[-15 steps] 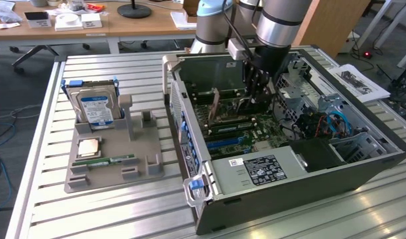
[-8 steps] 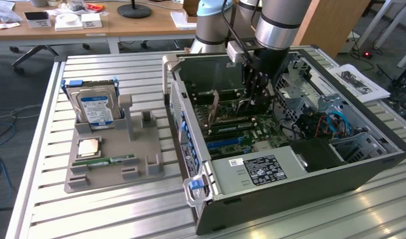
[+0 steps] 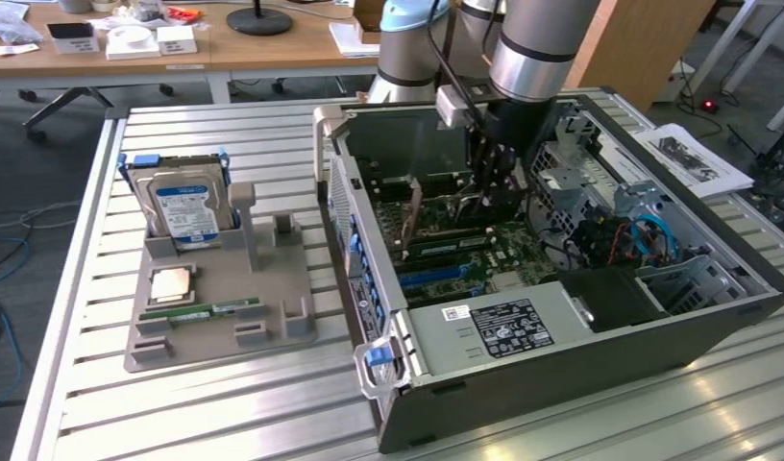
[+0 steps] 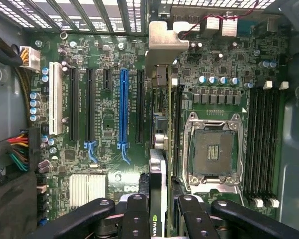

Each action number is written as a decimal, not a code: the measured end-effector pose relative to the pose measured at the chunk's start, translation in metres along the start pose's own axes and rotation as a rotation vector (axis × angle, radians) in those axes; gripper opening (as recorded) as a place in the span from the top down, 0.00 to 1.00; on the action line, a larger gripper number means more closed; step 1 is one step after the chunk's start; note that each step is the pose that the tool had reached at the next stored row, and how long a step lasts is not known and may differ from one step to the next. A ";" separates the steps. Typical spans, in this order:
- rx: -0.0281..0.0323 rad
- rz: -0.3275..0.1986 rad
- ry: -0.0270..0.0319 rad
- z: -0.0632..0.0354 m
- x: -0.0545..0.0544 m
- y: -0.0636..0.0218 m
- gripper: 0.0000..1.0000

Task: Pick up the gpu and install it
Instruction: 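Insert the gpu into the slot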

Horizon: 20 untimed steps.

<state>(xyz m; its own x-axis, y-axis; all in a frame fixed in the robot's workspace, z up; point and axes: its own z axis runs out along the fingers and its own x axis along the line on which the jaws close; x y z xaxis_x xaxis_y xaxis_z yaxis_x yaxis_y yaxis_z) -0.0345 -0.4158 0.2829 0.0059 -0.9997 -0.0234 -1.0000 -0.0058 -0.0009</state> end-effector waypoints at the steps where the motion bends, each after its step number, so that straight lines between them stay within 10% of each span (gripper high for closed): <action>1: 0.0006 0.000 0.0000 0.0009 0.000 0.0002 0.73; 20: 0.0011 0.008 0.0000 0.0009 0.018 0.0018 0.73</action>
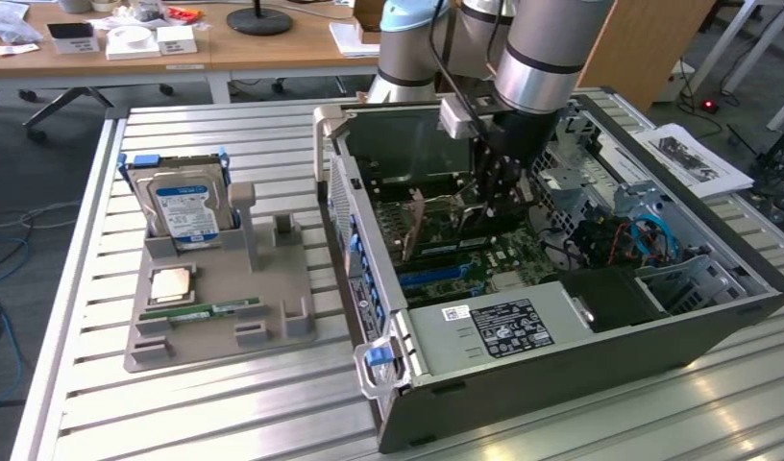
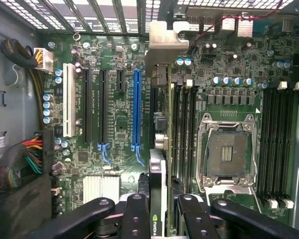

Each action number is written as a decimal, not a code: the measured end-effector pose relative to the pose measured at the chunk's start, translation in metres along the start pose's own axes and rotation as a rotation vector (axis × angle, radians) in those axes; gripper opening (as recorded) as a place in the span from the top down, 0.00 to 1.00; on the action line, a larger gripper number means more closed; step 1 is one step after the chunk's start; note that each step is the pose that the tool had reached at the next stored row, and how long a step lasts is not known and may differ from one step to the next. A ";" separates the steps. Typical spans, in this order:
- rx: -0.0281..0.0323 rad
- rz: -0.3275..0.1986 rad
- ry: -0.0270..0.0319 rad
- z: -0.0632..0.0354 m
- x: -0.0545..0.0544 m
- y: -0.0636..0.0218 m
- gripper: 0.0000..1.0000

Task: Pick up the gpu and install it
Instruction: 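Insert the gpu into the slot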

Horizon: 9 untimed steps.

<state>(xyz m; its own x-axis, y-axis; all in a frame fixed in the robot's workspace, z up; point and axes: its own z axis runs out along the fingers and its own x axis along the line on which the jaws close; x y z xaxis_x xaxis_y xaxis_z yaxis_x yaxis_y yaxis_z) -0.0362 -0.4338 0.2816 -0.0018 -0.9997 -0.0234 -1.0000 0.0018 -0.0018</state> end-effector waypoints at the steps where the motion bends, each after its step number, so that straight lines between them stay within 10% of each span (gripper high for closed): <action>1: 0.0001 0.004 0.0000 0.0000 0.001 0.0000 0.73; 9: 0.0006 0.023 -0.0001 -0.0001 0.005 0.0006 0.73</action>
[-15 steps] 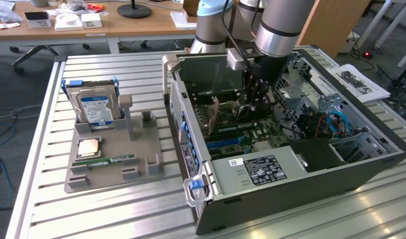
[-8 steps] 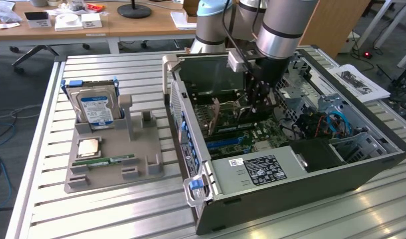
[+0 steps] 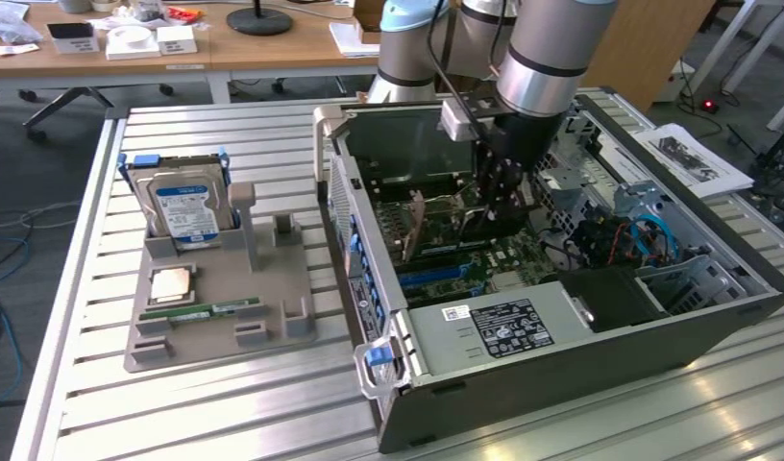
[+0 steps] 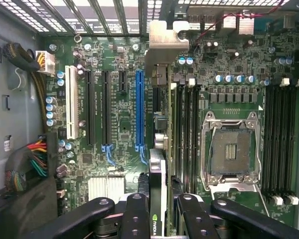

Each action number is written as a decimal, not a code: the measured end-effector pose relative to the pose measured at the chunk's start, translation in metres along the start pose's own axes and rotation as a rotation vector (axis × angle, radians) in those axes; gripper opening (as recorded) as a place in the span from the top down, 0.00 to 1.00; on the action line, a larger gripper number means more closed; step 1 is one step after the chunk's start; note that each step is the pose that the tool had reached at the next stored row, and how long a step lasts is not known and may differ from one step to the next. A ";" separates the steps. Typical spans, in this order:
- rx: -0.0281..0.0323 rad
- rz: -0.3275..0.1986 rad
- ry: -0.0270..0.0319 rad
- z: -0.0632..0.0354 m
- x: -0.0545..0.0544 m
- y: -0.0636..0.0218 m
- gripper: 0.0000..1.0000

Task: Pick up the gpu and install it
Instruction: 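Insert the gpu into the slot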

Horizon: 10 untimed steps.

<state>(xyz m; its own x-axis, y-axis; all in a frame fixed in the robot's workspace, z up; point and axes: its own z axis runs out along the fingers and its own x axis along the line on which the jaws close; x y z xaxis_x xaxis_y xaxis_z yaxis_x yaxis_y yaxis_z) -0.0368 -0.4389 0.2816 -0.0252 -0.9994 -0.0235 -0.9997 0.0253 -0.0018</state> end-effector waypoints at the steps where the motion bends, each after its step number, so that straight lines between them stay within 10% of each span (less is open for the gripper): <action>1: 0.0000 0.000 -0.0002 -0.0001 0.000 0.0007 0.73; 10: 0.0020 0.000 -0.0007 -0.0002 0.007 0.0057 0.73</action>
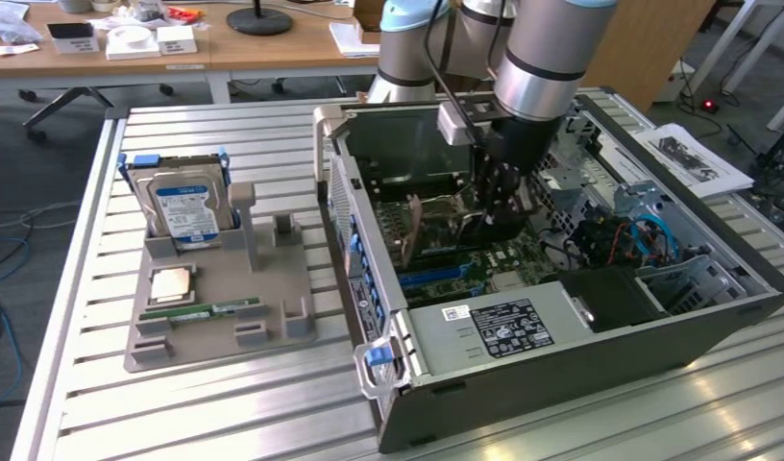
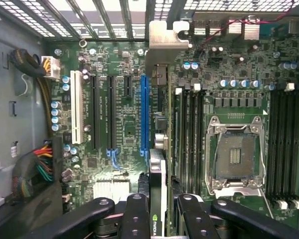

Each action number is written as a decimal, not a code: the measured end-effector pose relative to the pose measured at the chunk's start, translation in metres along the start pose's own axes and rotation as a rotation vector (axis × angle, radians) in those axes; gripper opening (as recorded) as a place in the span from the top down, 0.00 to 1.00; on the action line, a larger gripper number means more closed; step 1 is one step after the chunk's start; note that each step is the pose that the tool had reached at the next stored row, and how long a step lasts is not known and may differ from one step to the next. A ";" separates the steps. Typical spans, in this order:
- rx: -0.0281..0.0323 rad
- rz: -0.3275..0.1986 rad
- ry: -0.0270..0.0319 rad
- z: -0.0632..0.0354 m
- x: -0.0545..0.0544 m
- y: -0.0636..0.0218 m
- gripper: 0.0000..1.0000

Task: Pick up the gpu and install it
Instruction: 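Insert the gpu into the slot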

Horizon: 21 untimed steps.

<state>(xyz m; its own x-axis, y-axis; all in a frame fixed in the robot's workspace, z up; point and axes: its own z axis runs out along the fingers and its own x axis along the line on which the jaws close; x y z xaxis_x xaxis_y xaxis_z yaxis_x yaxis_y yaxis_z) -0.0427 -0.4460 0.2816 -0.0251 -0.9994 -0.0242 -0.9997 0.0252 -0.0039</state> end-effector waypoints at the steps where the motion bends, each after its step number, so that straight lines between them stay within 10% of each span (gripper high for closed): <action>1: 0.0000 0.000 0.0000 0.0000 0.001 0.0001 0.73; 21: 0.0033 0.000 -0.0001 0.0038 0.005 0.0149 0.73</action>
<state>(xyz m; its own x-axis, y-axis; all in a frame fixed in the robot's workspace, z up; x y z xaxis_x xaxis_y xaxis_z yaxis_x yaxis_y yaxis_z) -0.0578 -0.4509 0.2775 -0.0249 -0.9994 -0.0243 -0.9997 0.0251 -0.0072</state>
